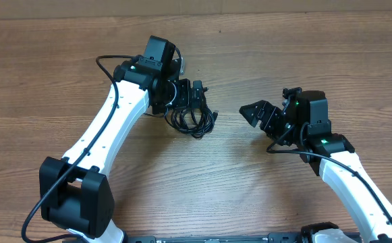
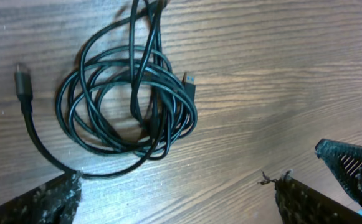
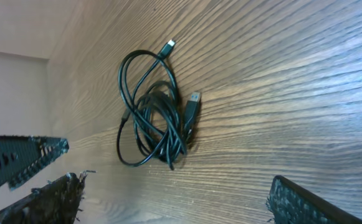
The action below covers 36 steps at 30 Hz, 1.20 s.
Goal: Untangle cables
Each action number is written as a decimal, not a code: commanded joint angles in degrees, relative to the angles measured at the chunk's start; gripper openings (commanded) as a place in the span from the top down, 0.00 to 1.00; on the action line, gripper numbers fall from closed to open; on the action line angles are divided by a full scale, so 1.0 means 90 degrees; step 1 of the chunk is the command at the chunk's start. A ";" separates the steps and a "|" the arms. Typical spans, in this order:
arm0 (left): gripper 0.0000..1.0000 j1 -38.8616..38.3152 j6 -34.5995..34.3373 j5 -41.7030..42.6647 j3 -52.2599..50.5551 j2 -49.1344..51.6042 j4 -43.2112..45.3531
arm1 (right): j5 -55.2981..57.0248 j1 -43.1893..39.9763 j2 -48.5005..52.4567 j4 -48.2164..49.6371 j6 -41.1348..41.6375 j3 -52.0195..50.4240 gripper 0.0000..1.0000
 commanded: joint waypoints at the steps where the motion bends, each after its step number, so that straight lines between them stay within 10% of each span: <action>1: 0.00 0.0029 -0.0095 0.0019 0.0075 -0.0063 -0.0063 | 0.0228 0.0000 -0.0134 0.0000 -0.0056 0.0000 0.05; 36: 0.00 0.0029 -0.0544 0.0466 0.0075 -0.0063 -0.0046 | 0.1081 0.0000 -0.0134 -0.0260 -0.0053 0.0000 0.00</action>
